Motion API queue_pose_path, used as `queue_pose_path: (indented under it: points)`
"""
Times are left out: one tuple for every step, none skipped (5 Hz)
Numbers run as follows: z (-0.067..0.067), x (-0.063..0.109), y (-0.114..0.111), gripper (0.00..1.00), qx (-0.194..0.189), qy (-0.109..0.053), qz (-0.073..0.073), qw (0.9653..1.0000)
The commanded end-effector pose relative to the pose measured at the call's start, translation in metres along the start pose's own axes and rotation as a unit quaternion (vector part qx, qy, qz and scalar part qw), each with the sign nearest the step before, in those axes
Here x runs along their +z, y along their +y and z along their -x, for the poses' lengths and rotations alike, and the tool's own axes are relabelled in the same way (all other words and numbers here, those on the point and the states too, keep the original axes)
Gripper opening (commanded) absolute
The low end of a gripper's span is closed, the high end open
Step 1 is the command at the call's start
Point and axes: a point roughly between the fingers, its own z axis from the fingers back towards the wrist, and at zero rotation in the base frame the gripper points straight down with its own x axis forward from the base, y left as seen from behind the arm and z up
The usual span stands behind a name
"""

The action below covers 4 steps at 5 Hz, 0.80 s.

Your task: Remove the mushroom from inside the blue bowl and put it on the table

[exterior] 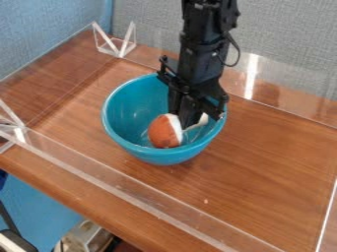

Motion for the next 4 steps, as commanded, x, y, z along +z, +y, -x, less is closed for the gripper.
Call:
queue_pose_path:
  points:
    - [-0.0024,0.0221,-0.0016,0.00,0.000,-0.044,-0.010,0.9990]
    - [-0.0026,0.0234,-0.0026,0.00,-0.002,-0.049,-0.011,0.9987]
    - [-0.0024,0.0265,-0.0042,0.00,-0.006,-0.058,-0.013,0.9982]
    - [-0.0024,0.0282,-0.0057,0.00,-0.010,-0.065,-0.014,0.9978]
